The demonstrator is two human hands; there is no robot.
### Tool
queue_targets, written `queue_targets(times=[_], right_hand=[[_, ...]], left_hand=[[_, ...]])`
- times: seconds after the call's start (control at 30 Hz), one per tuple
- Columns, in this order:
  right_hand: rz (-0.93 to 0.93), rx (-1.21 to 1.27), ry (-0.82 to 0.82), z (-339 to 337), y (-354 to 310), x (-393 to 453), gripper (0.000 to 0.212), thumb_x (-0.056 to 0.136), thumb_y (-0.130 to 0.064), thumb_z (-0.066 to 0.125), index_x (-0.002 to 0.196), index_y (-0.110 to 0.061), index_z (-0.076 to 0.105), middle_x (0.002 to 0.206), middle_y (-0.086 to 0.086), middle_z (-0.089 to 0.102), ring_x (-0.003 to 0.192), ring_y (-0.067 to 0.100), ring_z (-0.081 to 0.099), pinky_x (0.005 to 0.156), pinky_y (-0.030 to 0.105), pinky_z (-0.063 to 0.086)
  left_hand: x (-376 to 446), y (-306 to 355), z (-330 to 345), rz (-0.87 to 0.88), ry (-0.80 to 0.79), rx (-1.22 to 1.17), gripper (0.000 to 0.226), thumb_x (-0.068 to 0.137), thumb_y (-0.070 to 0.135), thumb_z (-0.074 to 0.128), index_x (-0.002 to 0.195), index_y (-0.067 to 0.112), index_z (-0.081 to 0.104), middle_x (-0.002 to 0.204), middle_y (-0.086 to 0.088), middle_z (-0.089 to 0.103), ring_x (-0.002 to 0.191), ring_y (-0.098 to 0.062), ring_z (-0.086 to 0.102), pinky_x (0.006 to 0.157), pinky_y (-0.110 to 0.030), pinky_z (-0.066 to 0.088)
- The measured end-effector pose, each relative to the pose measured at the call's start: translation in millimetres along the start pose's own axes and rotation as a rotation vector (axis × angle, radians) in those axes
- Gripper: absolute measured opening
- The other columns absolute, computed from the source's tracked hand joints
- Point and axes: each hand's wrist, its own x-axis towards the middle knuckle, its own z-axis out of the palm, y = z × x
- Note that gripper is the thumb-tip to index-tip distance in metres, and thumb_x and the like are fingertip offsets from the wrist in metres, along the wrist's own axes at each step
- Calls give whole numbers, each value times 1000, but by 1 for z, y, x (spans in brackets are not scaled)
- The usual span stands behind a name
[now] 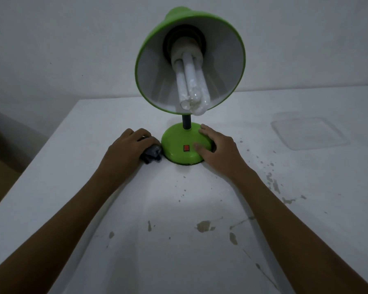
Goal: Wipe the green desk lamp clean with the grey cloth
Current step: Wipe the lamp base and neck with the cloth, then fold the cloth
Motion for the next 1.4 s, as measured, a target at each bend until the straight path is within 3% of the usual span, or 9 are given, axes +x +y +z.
queue_targets(times=[0.23,0.43,0.6,0.8,0.9,1.03,1.13,1.23,1.4], right_hand=[[-2,8,1,-1,0,0,58,88,-45,64,141,-24,52,150,-14,49,137,9,47,114,39,41],[-3,-4,-3,-2,-1,-1,57,90,-42,63,143,-24,51,151,-13,48,138,10,46,115,35,40],[-3,-32,-27,-2,-2,-1,57,93,-42,59,146,-23,47,154,-12,44,140,11,43,115,29,35],[16,-31,-42,-2,-2,0,58,95,-43,57,148,-23,44,156,-11,40,143,11,40,117,35,35],[24,1,-40,-3,-3,-2,59,92,-42,61,146,-22,47,155,-11,42,142,10,41,116,33,37],[3,50,58,-4,-9,-8,51,88,-35,68,136,-20,58,154,-7,45,141,12,42,116,36,38],[-65,78,268,-4,-22,-29,33,88,-22,69,121,-16,69,131,-3,67,123,11,60,107,31,47],[-23,235,353,-9,-43,-54,17,90,-23,68,102,-14,75,90,-7,76,85,-3,69,79,17,54],[205,452,23,-19,-60,-80,33,92,-50,60,81,-22,73,77,-5,74,72,6,68,63,20,53]], left_hand=[[12,25,-4,-522,-89,-291,8,89,19,57,82,15,60,77,-2,64,74,-26,62,64,-35,45],[-5,44,-4,-570,-140,-436,33,89,44,58,81,12,63,67,3,61,62,-9,55,55,-24,39],[6,44,-6,-786,10,-467,28,94,36,56,74,17,54,69,2,58,65,-16,55,55,-24,36],[3,63,-4,-760,-8,-478,25,93,32,57,74,17,53,66,3,54,67,-22,53,54,-23,33],[-5,72,-15,-770,0,-595,36,89,44,57,81,9,60,72,-5,63,72,-27,60,62,-34,45],[-4,102,-29,-892,112,-856,18,93,34,62,103,19,59,92,0,66,88,-19,64,72,-34,52],[-1,128,-36,-1031,147,-1210,26,97,20,54,122,21,46,106,-3,63,92,-16,62,65,-24,53],[-1,144,-33,-1070,155,-1375,29,99,23,50,127,21,52,116,-7,66,104,-22,64,87,-38,55],[1,172,-33,-1082,231,-1660,29,101,31,52,122,17,64,113,-9,74,103,-24,71,90,-41,57]])
